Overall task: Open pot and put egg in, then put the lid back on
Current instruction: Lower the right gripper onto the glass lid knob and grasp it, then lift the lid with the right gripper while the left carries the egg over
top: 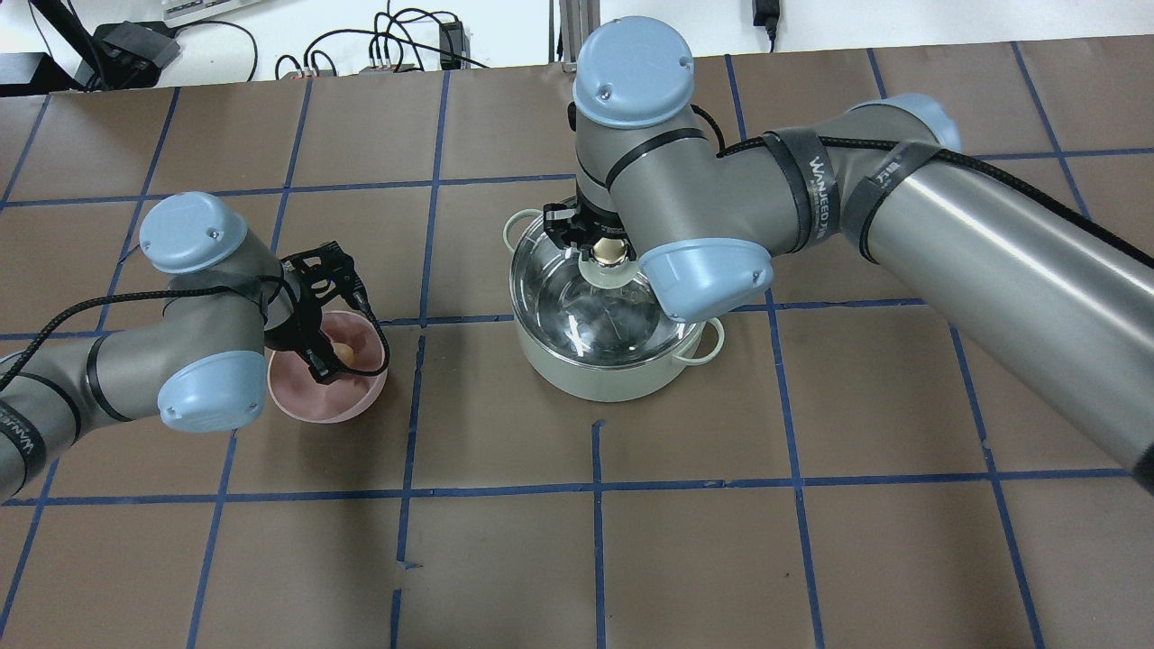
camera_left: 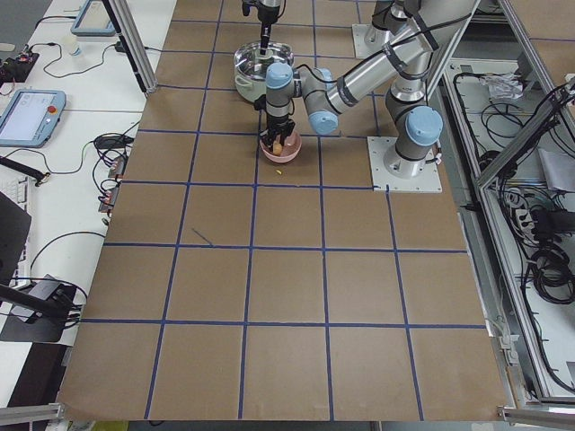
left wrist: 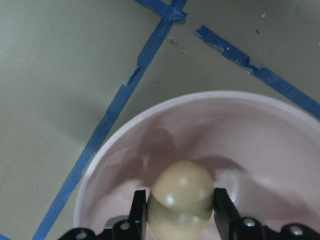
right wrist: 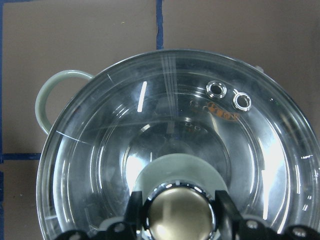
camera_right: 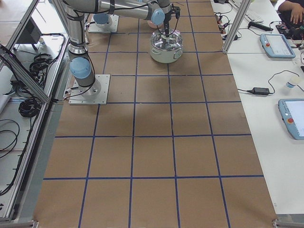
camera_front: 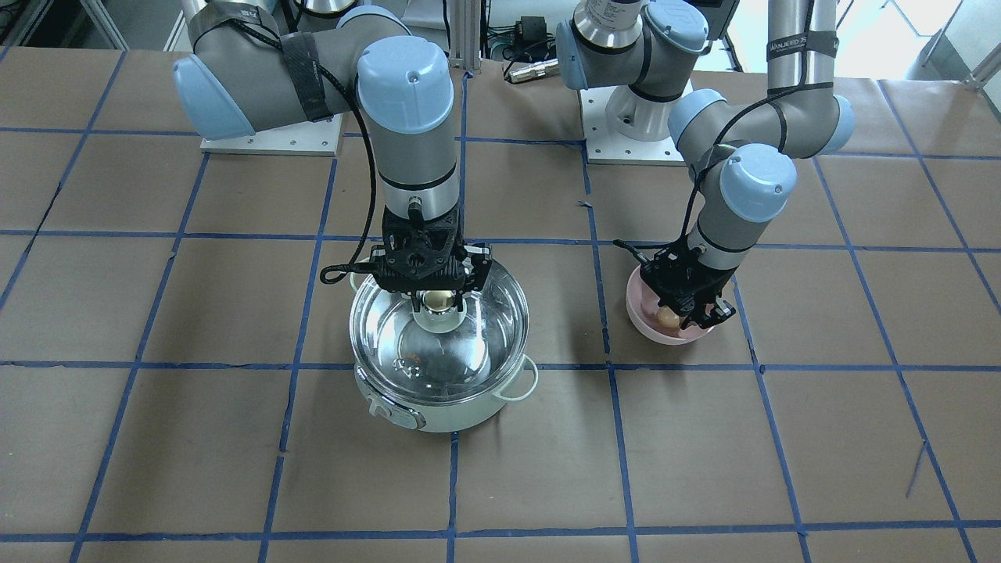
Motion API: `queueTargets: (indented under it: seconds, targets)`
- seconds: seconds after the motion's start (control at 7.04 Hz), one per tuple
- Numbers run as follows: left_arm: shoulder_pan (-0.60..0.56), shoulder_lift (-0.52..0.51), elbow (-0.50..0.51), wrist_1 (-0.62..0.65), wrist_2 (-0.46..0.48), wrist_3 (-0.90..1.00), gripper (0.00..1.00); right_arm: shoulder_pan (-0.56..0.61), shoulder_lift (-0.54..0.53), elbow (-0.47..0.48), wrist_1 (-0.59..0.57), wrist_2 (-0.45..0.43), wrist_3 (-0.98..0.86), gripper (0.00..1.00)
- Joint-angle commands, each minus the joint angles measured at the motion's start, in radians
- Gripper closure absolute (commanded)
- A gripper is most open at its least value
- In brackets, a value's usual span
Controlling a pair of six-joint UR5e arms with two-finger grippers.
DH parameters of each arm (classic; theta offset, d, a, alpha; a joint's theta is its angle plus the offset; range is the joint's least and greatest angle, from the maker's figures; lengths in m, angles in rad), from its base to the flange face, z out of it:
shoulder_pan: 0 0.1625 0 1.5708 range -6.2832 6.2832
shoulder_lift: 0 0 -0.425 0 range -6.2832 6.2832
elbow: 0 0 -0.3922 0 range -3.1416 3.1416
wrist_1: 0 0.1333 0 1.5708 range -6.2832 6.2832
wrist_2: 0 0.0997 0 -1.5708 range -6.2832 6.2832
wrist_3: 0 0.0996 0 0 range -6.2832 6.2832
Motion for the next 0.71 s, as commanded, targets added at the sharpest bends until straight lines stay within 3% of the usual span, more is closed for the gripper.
queueTargets:
  seconds: [0.0, 0.57]
  targets:
    - [-0.004, 0.026, 0.071, -0.124, -0.001, -0.040, 0.91, -0.016, -0.014, -0.008, 0.012, -0.027, -0.016, 0.66]
    - [-0.006, 0.090, 0.177, -0.314, -0.009, -0.187, 0.91, -0.076, -0.063, -0.129, 0.211, -0.020, -0.015, 0.69]
